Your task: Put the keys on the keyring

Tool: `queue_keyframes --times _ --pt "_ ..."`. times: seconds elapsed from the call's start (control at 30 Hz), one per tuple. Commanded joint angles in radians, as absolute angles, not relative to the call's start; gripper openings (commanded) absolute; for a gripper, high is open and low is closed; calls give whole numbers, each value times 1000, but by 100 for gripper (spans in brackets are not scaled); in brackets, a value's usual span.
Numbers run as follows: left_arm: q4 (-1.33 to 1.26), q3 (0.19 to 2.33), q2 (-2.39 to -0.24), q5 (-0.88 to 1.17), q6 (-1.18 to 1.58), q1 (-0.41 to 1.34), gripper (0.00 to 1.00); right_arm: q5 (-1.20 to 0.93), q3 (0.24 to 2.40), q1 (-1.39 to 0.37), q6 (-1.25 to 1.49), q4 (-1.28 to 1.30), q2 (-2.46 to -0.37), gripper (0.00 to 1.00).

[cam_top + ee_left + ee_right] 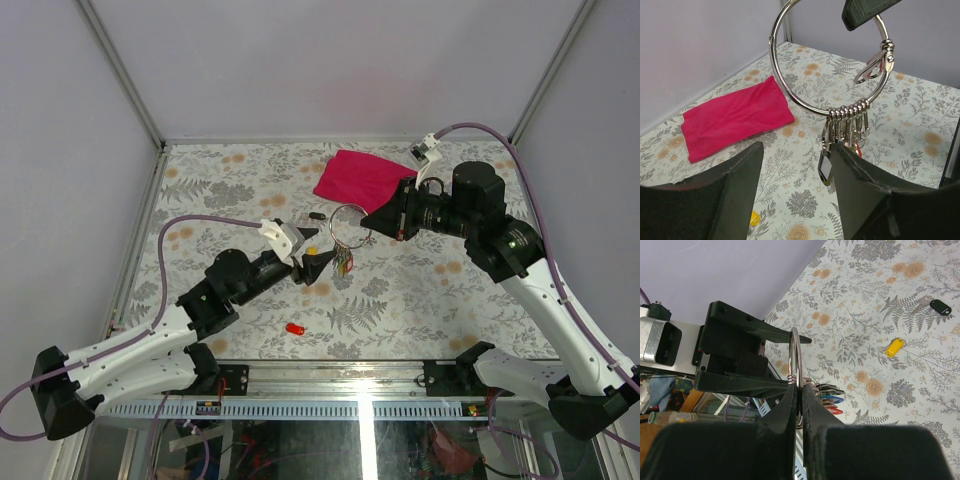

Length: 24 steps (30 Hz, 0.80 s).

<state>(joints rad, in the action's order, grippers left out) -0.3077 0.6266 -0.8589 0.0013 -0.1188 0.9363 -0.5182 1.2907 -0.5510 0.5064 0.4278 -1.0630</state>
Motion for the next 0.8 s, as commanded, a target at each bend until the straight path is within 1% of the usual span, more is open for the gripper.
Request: queue_keyframes --times 0.0,0.13,0.33,0.77 --pt "-393 664 -864 -20 -138 948 59 -555 1302 -557 524 350 -1063 0" --pt "-398 664 -862 -33 -143 949 60 -558 1299 -557 525 346 -1066 0" --pt "-419 671 -868 -51 -144 951 54 -564 1295 -558 531 339 -1068 0" --pt "-432 675 -888 -36 -143 951 53 -569 1287 -557 536 330 -1068 0"
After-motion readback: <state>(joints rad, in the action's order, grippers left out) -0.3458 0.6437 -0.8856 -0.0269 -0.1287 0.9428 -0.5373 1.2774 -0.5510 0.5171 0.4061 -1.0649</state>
